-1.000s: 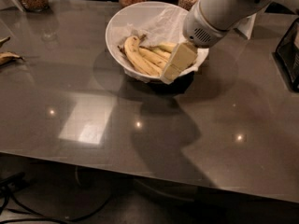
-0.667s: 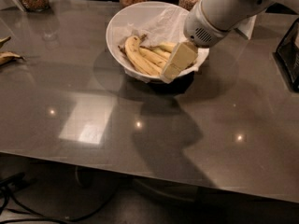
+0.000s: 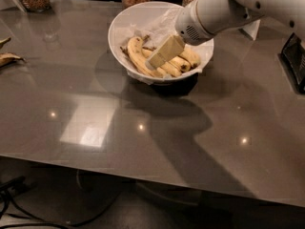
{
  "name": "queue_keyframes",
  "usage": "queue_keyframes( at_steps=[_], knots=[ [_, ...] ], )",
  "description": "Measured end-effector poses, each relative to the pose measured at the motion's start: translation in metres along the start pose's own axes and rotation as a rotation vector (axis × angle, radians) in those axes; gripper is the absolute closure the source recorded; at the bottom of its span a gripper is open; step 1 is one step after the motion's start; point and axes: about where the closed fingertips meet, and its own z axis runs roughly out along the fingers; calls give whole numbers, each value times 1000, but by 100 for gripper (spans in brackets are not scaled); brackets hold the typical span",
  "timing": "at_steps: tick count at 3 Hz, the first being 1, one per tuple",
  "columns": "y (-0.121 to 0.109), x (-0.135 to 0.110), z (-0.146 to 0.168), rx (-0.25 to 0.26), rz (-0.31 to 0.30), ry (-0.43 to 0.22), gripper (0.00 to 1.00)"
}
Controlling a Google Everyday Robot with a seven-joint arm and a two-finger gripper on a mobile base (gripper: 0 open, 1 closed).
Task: Pick banana from white bowl
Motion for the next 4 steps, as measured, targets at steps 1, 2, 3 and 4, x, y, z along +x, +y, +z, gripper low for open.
queue_keyframes(
  at_steps=[1,2,3,4],
  knots=[
    [-12,-20,23,20,81,-93,2],
    [-15,-33,41,14,147,-130,21],
    [-10,-41,54,-8,201,-139,44],
    [-1,-47,66,-42,239,-133,58]
  ],
)
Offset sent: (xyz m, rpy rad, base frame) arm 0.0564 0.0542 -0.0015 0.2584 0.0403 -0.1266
